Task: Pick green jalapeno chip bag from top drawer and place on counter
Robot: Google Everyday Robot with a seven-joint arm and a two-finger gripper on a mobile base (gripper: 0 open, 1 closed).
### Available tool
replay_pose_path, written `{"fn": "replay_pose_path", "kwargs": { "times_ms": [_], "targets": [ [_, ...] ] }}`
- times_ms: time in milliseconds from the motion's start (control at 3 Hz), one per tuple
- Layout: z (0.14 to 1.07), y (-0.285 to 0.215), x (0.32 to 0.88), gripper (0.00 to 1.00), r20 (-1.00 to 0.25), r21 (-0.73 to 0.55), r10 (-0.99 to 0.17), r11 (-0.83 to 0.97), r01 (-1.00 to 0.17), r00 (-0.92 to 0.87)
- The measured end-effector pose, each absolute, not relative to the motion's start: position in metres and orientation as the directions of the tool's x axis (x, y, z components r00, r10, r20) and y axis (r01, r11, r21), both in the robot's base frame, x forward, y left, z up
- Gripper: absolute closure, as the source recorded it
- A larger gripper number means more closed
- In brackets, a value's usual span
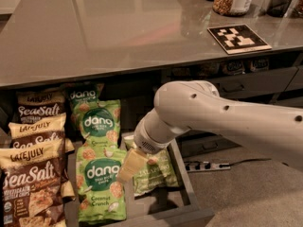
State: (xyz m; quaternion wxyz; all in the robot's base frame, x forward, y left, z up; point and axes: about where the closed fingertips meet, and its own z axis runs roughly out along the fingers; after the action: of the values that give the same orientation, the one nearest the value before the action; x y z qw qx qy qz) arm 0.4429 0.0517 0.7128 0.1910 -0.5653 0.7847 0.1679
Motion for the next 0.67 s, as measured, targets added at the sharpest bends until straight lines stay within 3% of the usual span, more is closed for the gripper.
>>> {"fn": "replay_pose_path", "kwargs": {
  "times_ms": [667],
  "targets": [
    [0.701,0.038,0.450,0.00,-0.446,0.002,-0.844,0.333,-0.943,-0.299]
  ]
}}
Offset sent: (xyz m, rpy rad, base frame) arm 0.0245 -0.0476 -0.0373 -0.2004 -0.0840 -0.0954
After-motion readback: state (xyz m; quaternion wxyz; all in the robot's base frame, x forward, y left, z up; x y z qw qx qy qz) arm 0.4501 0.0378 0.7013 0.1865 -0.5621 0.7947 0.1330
